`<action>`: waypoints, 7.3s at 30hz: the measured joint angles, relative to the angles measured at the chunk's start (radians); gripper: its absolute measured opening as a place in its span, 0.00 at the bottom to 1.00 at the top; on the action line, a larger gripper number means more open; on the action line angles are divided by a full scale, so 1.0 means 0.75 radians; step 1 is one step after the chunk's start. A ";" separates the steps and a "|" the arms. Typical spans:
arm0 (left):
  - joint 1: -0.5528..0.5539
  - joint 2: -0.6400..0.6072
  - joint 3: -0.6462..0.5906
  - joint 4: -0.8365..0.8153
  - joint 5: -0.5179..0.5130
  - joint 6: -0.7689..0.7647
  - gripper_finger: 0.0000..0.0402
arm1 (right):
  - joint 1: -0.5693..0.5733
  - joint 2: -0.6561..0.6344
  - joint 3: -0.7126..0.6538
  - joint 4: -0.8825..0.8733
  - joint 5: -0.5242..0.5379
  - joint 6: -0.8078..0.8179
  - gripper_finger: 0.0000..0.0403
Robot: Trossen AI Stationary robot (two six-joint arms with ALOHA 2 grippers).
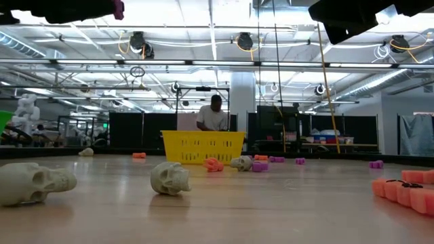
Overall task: Sort Halloween decoration
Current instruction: Put the purple skeleton toy in the green basket, then put the orange skeleton toy in the blue basket
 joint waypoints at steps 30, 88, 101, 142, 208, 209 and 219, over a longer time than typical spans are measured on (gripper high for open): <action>0.000 0.000 0.000 0.003 -0.001 -0.259 0.08 | 0.000 0.000 0.000 0.004 0.000 0.001 0.40; 0.001 -0.001 0.001 0.019 0.000 -0.935 0.08 | 0.000 0.000 0.000 0.004 0.000 0.000 0.40; -0.007 -0.004 0.115 -0.242 0.169 -0.856 0.08 | 0.000 0.000 0.000 0.003 0.000 -0.001 0.40; -0.368 0.583 0.463 -1.031 0.491 -1.829 0.11 | 0.000 0.000 0.000 0.003 0.001 0.000 0.40; -0.156 0.707 0.831 -0.750 -0.392 -1.168 0.47 | -0.117 0.152 0.415 -1.629 -0.300 0.805 0.52; -0.154 0.723 0.831 -0.741 -0.392 -1.183 0.47 | -0.122 0.173 0.415 -1.620 -0.312 0.768 0.53; -0.157 0.788 0.830 -0.730 -0.378 -1.191 0.47 | -0.139 0.353 0.415 -1.540 -0.319 0.647 0.60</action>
